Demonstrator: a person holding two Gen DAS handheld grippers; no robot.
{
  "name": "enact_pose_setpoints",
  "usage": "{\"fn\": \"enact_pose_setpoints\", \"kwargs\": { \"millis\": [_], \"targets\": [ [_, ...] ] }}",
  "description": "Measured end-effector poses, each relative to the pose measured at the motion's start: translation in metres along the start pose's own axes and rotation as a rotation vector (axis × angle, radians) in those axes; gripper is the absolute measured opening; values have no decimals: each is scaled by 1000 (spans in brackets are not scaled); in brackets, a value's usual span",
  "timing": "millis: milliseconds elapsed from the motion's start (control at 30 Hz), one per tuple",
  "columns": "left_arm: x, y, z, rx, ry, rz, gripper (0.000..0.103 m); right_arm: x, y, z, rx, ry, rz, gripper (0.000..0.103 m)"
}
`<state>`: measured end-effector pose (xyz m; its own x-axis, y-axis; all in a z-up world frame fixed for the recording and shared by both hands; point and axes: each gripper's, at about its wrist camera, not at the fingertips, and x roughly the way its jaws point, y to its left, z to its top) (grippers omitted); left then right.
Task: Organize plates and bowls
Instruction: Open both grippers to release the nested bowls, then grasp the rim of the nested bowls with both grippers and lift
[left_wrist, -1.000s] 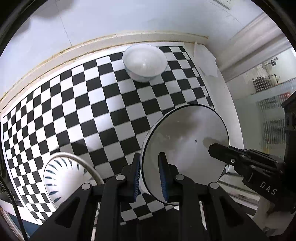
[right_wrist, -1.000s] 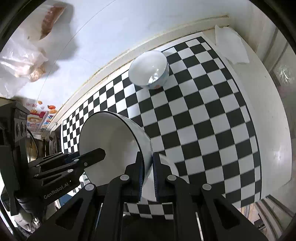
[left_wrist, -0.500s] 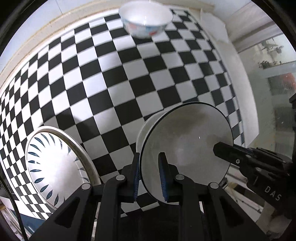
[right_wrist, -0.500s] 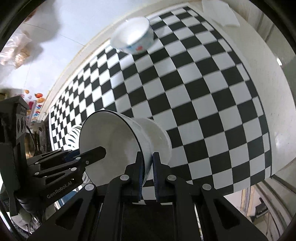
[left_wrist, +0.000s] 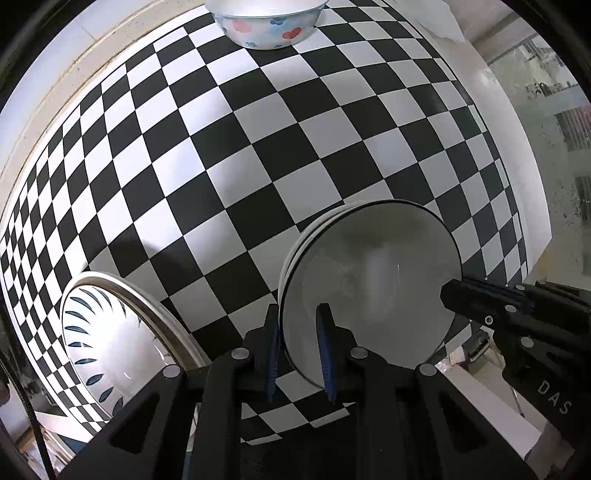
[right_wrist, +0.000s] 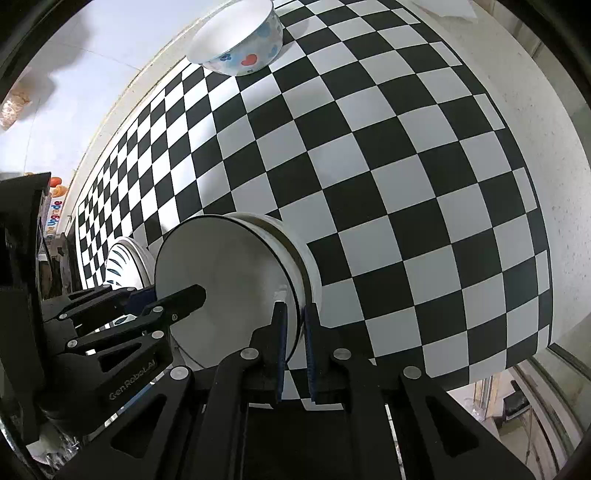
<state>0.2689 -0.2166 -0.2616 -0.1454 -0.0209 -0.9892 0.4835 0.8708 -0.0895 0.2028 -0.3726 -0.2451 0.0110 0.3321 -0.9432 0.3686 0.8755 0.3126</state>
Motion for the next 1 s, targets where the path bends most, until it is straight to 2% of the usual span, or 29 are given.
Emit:
{"fn": "enact_pose_setpoints", "kwargs": {
  "millis": [233, 333, 433, 500, 567, 600, 733, 867, 1000],
  "targets": [
    [-9, 8, 1, -20, 9, -41, 18, 3, -2, 5, 9, 33, 0, 11],
    [-32, 23, 5, -42, -43, -50, 18, -8, -4, 8, 16, 45, 30, 11],
    [-65, 44, 24, -101, -124, -71, 21, -32, -3, 23, 16, 13, 60, 11],
    [-78, 56, 41, -139, -164, -90, 24, -48, 0, 37, 9, -18, 68, 20],
    [-87, 74, 69, -195, -183, -121, 24, -65, 5, 64, -2, -68, 94, 41],
    [-89, 80, 78, -216, -189, -139, 24, -69, 7, 74, -2, -81, 103, 45],
    [-83, 103, 142, -297, -186, -203, 24, -77, 13, 144, 3, -152, 122, 46],
    [-62, 113, 193, -325, -138, -203, 24, -60, 18, 207, 19, -147, 136, 46],
    [-35, 120, 223, -342, -75, -206, 24, -33, 21, 255, 33, -107, 104, 46]
  ]
}}
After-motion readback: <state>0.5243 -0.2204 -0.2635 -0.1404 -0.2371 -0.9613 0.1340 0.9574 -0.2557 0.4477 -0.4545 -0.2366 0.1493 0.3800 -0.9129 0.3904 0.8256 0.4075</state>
